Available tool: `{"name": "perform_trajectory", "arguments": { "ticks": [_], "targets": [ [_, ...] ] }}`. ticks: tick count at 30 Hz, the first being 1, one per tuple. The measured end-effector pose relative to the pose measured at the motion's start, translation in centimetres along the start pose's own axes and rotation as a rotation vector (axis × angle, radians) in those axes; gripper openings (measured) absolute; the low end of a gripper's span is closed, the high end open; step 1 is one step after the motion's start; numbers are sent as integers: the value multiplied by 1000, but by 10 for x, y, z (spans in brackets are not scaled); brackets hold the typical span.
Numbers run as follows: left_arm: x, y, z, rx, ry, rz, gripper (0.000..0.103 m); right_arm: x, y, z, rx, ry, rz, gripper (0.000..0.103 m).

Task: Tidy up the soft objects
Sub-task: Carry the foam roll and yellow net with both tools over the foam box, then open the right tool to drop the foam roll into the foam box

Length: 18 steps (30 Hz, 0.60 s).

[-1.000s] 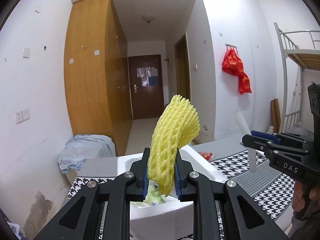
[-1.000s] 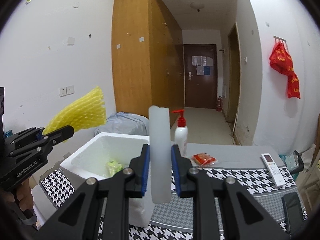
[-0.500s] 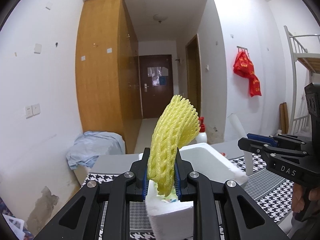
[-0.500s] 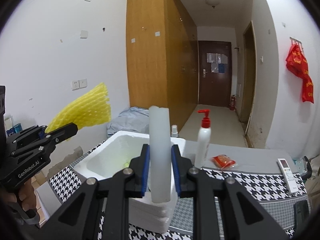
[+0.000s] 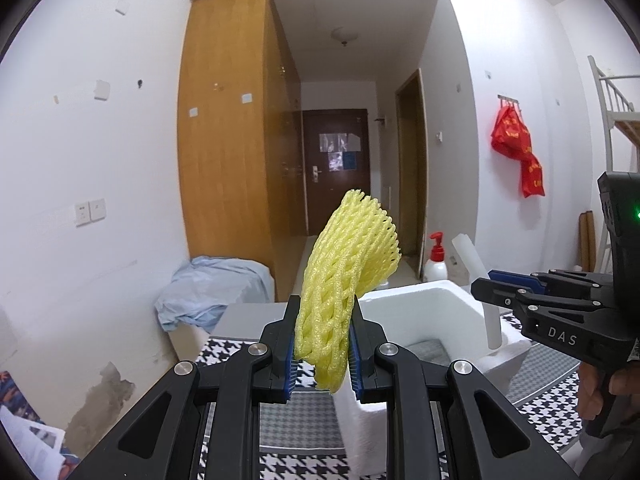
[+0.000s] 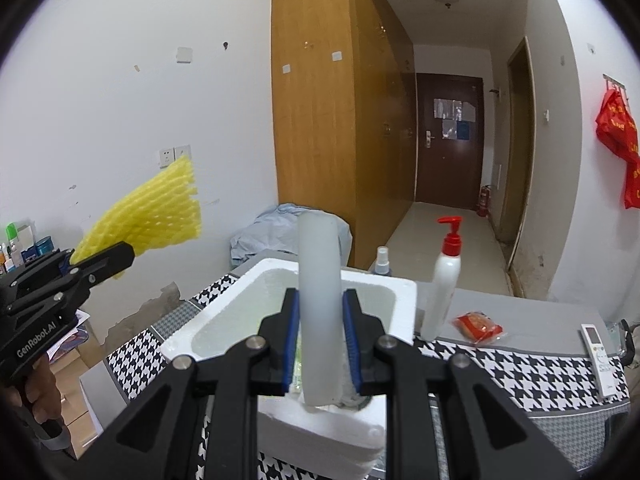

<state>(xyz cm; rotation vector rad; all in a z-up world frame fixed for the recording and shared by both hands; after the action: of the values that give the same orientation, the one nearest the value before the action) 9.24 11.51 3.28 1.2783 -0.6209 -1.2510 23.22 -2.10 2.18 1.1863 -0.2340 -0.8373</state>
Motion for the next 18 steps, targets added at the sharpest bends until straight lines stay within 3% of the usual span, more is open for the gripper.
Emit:
{"name": "perform_trajectory", "arguments": {
  "ticks": [18],
  "targets": [
    [-12,-9,4,-7,12,26,22,-10,-3,-30,-68,-22,5,25]
  ]
}}
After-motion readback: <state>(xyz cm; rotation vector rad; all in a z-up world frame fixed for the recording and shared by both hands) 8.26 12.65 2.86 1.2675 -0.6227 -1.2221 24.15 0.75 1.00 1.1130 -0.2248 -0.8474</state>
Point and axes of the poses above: each gripper's, at about its wrist camera, not at the fingertips, and z roughly against the way its jaws point, x to its right, y to its top, the point moved 1 cm from there along -z, roughly the way its jaws point, and after that the axes turned 15 degrees about -z, right-handed, at the moved point
